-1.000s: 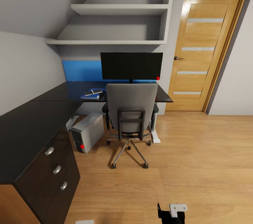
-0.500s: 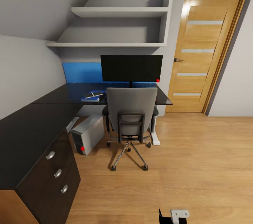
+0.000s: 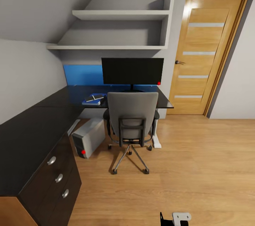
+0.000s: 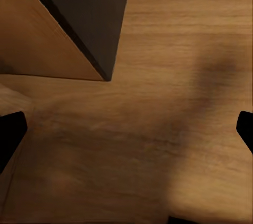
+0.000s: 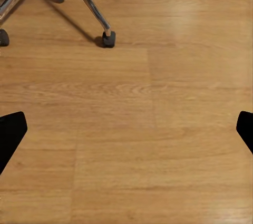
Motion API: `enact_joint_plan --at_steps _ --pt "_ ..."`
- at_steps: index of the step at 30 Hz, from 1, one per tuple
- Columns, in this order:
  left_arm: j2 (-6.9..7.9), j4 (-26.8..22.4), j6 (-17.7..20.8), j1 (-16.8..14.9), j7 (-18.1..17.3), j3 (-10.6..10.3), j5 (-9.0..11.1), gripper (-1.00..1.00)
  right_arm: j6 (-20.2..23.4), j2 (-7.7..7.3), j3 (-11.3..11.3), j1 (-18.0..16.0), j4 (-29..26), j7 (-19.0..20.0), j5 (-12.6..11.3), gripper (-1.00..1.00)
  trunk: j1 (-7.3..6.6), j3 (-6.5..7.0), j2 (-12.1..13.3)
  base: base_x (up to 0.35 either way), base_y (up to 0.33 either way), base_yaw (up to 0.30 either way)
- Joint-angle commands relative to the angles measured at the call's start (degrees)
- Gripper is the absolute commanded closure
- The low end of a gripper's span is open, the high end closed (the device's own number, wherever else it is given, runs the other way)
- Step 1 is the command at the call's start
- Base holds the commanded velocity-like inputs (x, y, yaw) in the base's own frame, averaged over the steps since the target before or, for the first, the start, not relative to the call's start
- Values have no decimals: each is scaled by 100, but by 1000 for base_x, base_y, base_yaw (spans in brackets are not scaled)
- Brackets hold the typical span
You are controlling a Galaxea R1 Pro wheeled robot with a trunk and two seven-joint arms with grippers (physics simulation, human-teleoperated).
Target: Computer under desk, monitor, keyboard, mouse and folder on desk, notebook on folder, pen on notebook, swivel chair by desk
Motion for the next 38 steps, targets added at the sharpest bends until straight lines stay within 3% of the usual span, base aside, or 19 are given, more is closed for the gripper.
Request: enact_joint_plan --at_steps 1,3,5,10,24,34,38 --pt "8 -6 -20 8 39 -55 95 -100 -11 4 47 -5 12 -44 5 -100 -23 13 39 0 0 0" --pt "19 -6 -118 29 33 -64 404 -100 -11 4 47 -4 12 -46 5 -100 -67 49 119 0 0 0" --pt "22 -6 -154 36 30 -67 529 -100 -11 4 47 -4 12 -44 5 -100 -111 85 199 0 0 0" --pt "13 -6 -191 43 28 -80 642 -100 -11 4 47 -3 12 -48 5 -100 -221 174 400 0 0 0" --pt "-22 -6 -148 43 30 -93 657 -100 -11 4 47 -4 12 -48 4 -100 -528 426 961 0 0 0" --pt "-50 -6 -48 43 26 -91 655 -100 -11 4 47 -4 12 -50 4 -100 -528 426 961 0 0 0" --pt "-41 -10 293 43 20 -110 641 -100 -11 4 47 -4 12 -51 5 -100 -528 426 961 0 0 0"
